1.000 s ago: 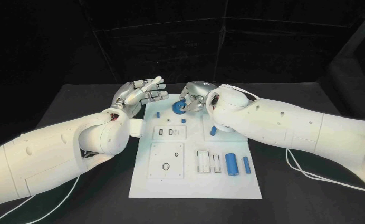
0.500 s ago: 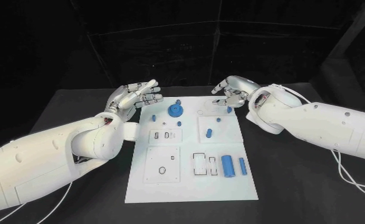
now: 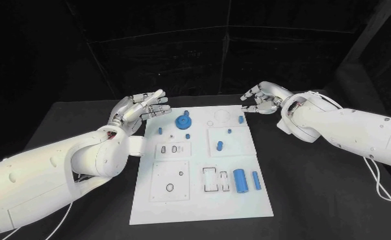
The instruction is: Assemble the parts on the task board
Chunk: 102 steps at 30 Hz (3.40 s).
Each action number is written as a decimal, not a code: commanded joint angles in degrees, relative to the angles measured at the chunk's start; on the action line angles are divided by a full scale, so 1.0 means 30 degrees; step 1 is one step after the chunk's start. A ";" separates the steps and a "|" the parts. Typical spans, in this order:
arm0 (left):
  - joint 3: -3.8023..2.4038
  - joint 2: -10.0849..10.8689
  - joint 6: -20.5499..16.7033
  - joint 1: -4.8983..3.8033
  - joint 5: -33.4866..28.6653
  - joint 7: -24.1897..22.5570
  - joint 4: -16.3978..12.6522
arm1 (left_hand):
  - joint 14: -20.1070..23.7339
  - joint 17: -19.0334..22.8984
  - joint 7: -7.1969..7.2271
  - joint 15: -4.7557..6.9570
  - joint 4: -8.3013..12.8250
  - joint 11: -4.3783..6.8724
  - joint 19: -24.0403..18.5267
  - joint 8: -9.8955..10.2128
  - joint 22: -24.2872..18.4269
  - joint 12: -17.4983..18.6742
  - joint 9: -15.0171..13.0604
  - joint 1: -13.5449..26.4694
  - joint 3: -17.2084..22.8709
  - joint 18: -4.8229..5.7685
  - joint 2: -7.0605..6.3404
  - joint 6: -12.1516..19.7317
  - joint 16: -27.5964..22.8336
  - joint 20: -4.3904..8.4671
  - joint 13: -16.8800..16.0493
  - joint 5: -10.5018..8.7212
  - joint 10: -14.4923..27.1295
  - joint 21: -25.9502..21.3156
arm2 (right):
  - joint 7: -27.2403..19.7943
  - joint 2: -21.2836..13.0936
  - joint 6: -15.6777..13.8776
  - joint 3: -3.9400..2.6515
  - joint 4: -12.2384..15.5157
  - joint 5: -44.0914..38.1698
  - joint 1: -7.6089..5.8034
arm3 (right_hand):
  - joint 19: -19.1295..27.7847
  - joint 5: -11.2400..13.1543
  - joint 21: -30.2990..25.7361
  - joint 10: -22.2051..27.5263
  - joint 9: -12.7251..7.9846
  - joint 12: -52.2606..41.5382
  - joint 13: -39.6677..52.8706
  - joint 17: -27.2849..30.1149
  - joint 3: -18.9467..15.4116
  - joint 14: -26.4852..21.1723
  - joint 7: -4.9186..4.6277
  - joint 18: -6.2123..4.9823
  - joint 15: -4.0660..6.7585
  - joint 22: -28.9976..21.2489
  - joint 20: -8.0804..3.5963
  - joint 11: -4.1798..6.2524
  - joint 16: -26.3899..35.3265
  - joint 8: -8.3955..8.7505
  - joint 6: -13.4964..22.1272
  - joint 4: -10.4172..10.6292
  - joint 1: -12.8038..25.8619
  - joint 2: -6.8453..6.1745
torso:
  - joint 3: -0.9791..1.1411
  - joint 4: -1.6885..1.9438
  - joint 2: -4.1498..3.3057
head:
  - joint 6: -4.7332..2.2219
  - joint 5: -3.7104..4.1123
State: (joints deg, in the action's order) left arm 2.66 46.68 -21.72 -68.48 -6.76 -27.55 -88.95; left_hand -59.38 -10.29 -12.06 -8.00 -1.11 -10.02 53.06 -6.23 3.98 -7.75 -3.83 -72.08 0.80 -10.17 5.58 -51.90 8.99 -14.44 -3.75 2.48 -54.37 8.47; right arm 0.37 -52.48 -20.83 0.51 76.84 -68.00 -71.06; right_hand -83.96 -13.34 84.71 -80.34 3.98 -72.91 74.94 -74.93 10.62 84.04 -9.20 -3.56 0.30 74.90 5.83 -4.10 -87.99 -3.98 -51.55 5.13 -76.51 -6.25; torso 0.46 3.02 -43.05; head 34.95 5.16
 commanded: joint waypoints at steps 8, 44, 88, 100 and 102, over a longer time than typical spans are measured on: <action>-0.0018 -0.0069 0.0183 -0.0024 0.0037 -0.0060 0.0072 | -0.0062 -0.0026 0.0035 -0.0015 0.0142 -0.0050 0.0146 0.0077 -0.0032 0.0124 0.0017 -0.0240 -0.0015 -0.0103 0.0000 -0.0153 -0.0067 -0.0016 0.0024 0.0087 -0.0114 -0.0032 | -0.1378 0.0124 0.0676 0.0004 -0.0966 0.1150 0.0415 | 0.0002 -0.0132 0.0100 0.0061 -0.0018 0.0115 0.0325 -0.3691 -0.0096 0.1673 -0.0016 0.0321 -0.0029 0.0937 0.0030 0.0008 0.0000 0.0018 -0.0043 -0.0061 -0.0252 -0.0030 | -0.0046 0.0068 -0.0001 | 0.0033 0.0260; -0.0016 -0.0178 0.0193 -0.0013 0.0037 -0.0034 0.0289 | -0.0068 -0.0035 0.0044 -0.0016 0.0157 -0.0050 0.0154 0.0089 -0.0033 0.0135 0.0016 -0.0235 -0.0045 -0.0104 -0.0013 -0.0169 -0.0087 -0.0017 0.0022 0.0086 -0.0133 -0.0058 | -0.2284 0.0124 0.1884 0.0007 -0.1057 0.1582 0.1067 | 0.0013 -0.0394 0.0090 0.0087 -0.0014 0.0150 0.0308 -0.3718 -0.0183 0.1679 -0.0028 0.0319 -0.0031 0.0925 0.0023 -0.0002 -0.0011 0.0010 -0.0077 -0.0101 -0.0345 -0.0075 | -0.0092 0.0109 -0.0003 | 0.0211 0.0705; -0.0016 -0.0225 0.0135 -0.0015 0.0037 0.0005 0.0419 | -0.0075 -0.0043 0.0041 -0.0016 0.0176 -0.0047 0.0162 0.0104 -0.0034 0.0150 0.0017 -0.0245 -0.0060 -0.0105 -0.0012 -0.0175 -0.0105 -0.0018 0.0023 0.0086 -0.0140 -0.0081 | -0.1983 0.1051 0.1428 -0.0001 -0.1989 0.0614 0.1651 | -0.0030 -0.0263 0.0118 -0.0106 0.0134 -0.0119 0.0547 -0.3811 0.0351 0.1702 0.0187 0.0331 0.0117 0.0998 -0.0094 0.0197 -0.0052 -0.0672 -0.1688 -0.0567 -0.0930 0.0784 | -0.0084 0.0098 0.0017 | 0.0462 0.0730; -0.0016 -0.0218 0.0148 -0.0015 0.0037 0.0012 0.0433 | -0.0080 -0.0048 0.0034 -0.0015 0.0187 -0.0045 0.0167 0.0114 -0.0034 0.0160 0.0017 -0.0254 -0.0064 -0.0106 -0.0005 -0.0177 -0.0114 -0.0018 0.0024 0.0086 -0.0141 -0.0093 | -0.2088 0.1209 0.0656 -0.0001 -0.2040 0.0614 0.1652 | -0.0074 -0.0113 0.0149 -0.0383 0.0197 -0.0516 0.0872 -0.3890 0.0746 0.1722 0.0525 0.0346 0.0350 0.1080 -0.0293 0.0480 -0.0088 -0.1081 -0.2669 -0.0730 -0.1064 0.1269 | -0.0084 0.0092 0.0020 | 0.0504 0.0723; -0.0016 -0.0214 0.0146 -0.0015 0.0037 0.0013 0.0434 | -0.0080 -0.0048 0.0034 -0.0015 0.0187 -0.0045 0.0167 0.0114 -0.0034 0.0160 0.0017 -0.0254 -0.0064 -0.0106 -0.0005 -0.0177 -0.0114 -0.0018 0.0024 0.0086 -0.0141 -0.0093 | -0.2004 0.1215 0.0274 -0.0001 -0.2031 0.0614 0.1652 | -0.0096 0.0351 0.0165 -0.0436 0.0223 -0.0579 0.0931 -0.3929 0.1021 0.1731 0.0643 0.0352 0.0447 0.1118 -0.0383 0.0593 -0.0107 -0.1197 -0.2974 -0.0852 -0.1218 0.1532 | -0.0088 0.0096 0.0023 | 0.0516 0.0715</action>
State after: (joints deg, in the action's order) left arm 2.67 46.07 -21.69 -68.44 -6.76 -27.23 -87.60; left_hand -59.38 -10.38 -11.85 -8.00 -0.95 -10.03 53.06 -6.23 3.96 -7.54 -3.83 -72.08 0.65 -10.17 5.58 -52.11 8.99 -14.44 -3.75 2.48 -54.36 8.47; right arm -5.45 -48.86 -17.48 0.52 70.65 -65.91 -66.06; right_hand -83.96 -12.78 84.93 -81.69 4.44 -74.49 74.96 -74.94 13.25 84.15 -7.44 -3.55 1.26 74.91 5.00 -2.75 -87.98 -7.14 -59.88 2.59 -79.98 -2.73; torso 0.22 3.27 -42.99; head 36.44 7.34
